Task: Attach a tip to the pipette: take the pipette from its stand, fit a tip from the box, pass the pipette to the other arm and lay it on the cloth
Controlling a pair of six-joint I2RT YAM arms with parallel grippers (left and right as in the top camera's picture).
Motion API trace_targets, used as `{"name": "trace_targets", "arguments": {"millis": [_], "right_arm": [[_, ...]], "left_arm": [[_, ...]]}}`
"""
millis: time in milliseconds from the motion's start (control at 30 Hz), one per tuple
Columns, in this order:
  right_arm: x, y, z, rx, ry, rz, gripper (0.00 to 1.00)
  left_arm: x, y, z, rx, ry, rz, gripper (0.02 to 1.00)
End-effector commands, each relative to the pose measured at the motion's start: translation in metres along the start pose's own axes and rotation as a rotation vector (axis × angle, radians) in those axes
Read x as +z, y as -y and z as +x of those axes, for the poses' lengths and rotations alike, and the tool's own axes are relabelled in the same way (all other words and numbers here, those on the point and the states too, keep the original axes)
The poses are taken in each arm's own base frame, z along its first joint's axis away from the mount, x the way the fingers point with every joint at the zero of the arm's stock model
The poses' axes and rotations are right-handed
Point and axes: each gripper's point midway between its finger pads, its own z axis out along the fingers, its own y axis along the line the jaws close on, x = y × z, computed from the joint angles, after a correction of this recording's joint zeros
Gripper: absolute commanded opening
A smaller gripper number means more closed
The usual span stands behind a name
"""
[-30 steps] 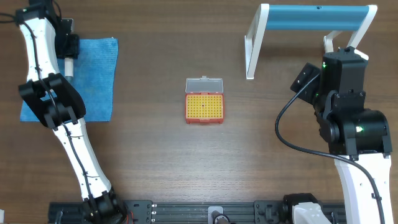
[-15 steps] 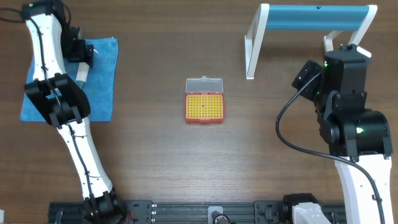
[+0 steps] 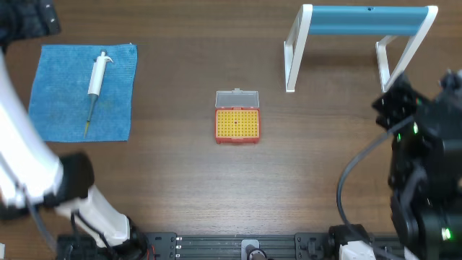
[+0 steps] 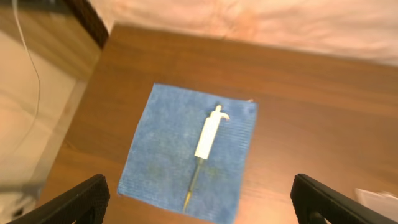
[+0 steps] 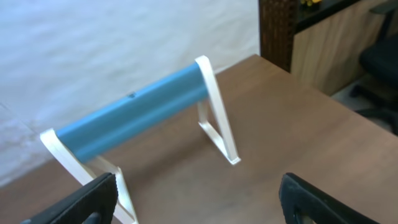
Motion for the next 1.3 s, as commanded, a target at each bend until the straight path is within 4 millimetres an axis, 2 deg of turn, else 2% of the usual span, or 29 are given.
{"name": "trace_targets", "arguments": {"millis": [33, 100, 200, 300, 400, 467, 633, 700, 867, 1000, 1100, 1200, 1300], "right_arm": [[-0.031, 0.023, 0.021, -0.093, -0.019, 0.015, 0.844], [-0.037, 0.034, 0.035, -0.109, -0.022, 0.026, 0.844], [-0.051, 0.057, 0.043, -0.085, 0.068, 0.057, 0.847], [-0.060, 0.068, 0.044, -0.077, 0.143, 0.052, 0.884], [-0.063, 0.075, 0.055, -0.102, 0.164, 0.045, 0.897], [-0.063, 0.081, 0.066, -0.137, 0.168, 0.051, 0.915], [-0.058, 0.091, 0.083, -0.149, 0.155, 0.082, 0.917], [-0.058, 0.092, 0.086, -0.161, 0.141, 0.087, 0.917], [-0.057, 0.093, 0.090, -0.172, 0.125, 0.092, 0.917], [-0.057, 0.093, 0.090, -0.172, 0.125, 0.092, 0.917], [-0.057, 0.093, 0.090, -0.172, 0.125, 0.092, 0.919], [-0.057, 0.093, 0.090, -0.172, 0.125, 0.092, 0.917], [-0.057, 0.093, 0.090, -0.172, 0.125, 0.092, 0.917]], "left_arm": [[-0.095, 0.011, 0.054, 0.012, 0.057, 0.069, 0.945], [-0.120, 0.019, 0.094, 0.013, 0.044, 0.104, 0.945], [-0.134, 0.031, 0.163, 0.013, 0.028, 0.159, 0.947], [-0.128, 0.045, 0.188, 0.017, 0.095, 0.225, 0.947], [-0.111, 0.055, 0.209, 0.018, 0.146, 0.273, 0.947], [-0.090, 0.061, 0.224, -0.028, 0.151, 0.302, 0.950], [-0.026, 0.075, 0.253, -0.378, 0.040, 0.377, 0.947], [0.000, 0.078, 0.278, -0.414, -0.063, 0.363, 0.947], [0.044, 0.083, 0.341, -0.443, -0.287, 0.327, 0.950], [0.067, 0.087, 0.392, -0.462, -0.458, 0.297, 0.945], [0.073, 0.090, 0.418, -0.462, -0.522, 0.290, 0.947], [0.071, 0.101, 0.432, -0.501, -0.552, 0.340, 0.950], [0.068, 0.103, 0.431, -0.499, -0.513, 0.365, 0.947]]}}
